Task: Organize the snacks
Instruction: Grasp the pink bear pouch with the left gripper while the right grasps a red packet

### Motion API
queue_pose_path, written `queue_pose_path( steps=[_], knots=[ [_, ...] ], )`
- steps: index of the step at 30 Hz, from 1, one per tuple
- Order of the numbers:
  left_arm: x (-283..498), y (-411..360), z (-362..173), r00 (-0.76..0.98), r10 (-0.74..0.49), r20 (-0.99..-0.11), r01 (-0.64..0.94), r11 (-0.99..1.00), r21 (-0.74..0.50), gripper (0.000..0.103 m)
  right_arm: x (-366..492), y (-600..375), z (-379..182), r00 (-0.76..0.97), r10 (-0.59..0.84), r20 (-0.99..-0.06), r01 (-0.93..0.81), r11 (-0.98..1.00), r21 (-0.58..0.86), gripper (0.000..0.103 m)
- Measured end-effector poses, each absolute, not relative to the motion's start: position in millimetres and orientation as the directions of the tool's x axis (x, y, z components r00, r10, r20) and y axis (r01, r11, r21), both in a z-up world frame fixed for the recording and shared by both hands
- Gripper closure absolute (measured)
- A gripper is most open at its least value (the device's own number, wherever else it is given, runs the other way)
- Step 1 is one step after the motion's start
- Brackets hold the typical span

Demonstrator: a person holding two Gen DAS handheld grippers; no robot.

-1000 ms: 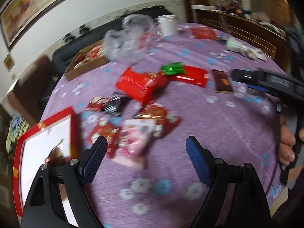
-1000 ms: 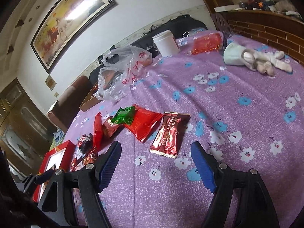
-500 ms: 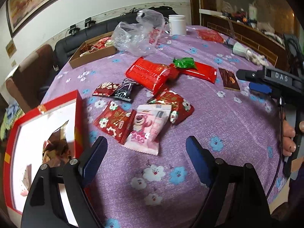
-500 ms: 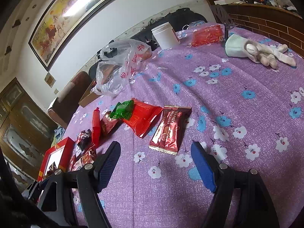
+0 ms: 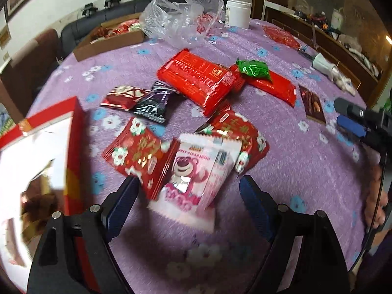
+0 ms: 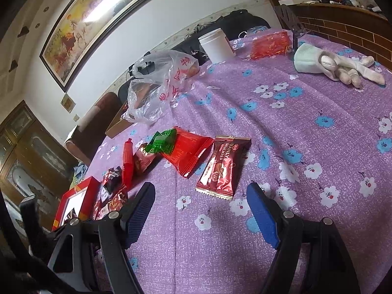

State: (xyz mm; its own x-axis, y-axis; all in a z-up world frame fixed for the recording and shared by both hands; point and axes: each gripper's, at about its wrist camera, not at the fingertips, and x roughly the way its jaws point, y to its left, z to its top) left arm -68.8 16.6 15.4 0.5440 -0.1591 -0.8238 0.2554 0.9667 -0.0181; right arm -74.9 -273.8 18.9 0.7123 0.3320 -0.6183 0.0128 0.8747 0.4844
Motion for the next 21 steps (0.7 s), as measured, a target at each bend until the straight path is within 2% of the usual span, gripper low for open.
queue_pose_path(
  steps=[3,5,7,15,21],
  knots=[
    [-67,15,15,0.545,-0.187,-0.817,0.268,0.963,-0.042,0.032,-74,-274,19,0.710,0.333,-0.621,0.014,0.874,0.485,0.024],
    [-69,11,15,0.556,-0.174,-0.813,0.285,0.958,-0.010,0.054,-74,-274,19,0.709,0.333,-0.621,0.014,0.874,0.485,0.024],
    [-72,11,17,0.554,-0.190,-0.811,0.297,0.955,-0.021,0.063,-74,-274,19,0.709,0.333,-0.622,0.015,0.875,0.485,0.024],
    [-93,27,23,0.539,-0.277,-0.795,0.278,0.950,-0.142,0.067,-75,-270,19,0.714,0.321,-0.623,0.017,0.880,0.474,0.024],
    [-115,37,41,0.577,-0.285,-0.766,0.271,0.951,-0.149,0.067,-77,-228,35,0.702,0.380,-0.602,-0.112,0.894,0.433,0.022]
  ],
)
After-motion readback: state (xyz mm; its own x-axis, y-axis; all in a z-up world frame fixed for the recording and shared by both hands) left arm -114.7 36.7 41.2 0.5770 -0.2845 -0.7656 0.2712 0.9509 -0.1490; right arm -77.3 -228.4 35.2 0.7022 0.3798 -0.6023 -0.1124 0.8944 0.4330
